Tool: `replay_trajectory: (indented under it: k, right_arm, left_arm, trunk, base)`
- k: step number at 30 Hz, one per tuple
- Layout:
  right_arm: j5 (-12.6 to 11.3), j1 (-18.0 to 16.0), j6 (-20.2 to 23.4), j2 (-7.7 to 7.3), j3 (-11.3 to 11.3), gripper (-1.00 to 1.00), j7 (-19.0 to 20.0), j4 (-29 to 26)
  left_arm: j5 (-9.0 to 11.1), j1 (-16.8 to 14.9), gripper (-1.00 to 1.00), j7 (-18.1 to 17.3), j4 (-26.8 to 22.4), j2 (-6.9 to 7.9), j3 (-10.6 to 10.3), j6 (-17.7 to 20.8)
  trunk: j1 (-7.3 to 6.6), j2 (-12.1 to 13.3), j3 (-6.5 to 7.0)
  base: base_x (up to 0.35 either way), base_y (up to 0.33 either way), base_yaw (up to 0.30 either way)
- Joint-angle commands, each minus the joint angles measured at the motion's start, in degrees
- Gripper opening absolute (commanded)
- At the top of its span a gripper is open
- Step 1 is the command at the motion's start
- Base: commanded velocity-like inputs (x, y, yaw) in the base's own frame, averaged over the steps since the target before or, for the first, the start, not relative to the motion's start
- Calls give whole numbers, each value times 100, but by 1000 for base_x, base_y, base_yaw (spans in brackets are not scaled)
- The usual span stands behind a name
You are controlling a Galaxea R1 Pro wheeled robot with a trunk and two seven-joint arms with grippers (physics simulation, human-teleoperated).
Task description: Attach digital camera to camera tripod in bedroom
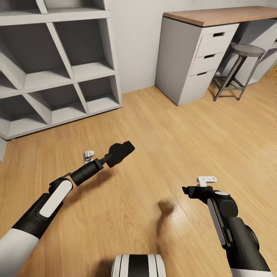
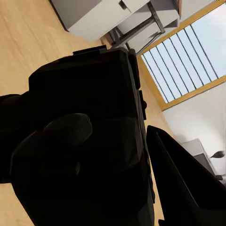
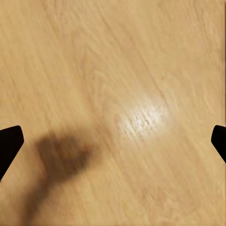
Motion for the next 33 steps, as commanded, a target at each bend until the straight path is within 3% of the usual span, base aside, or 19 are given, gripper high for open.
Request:
replay_trajectory:
  k: [1,33]
  right_arm:
    - [43,-3,26,1,-7,100,54,-6]
    - [26,-3,16,2,-7,100,48,-6]
  left_arm:
    - [52,-3,-100,-7,7,4,-6,33]
    - [67,-4,-100,11,42,-34,-8,49]
  trunk:
    - [-3,0,19]
    - [-86,43,728]
  base:
    - [0,0,0]
    - [0,0,0]
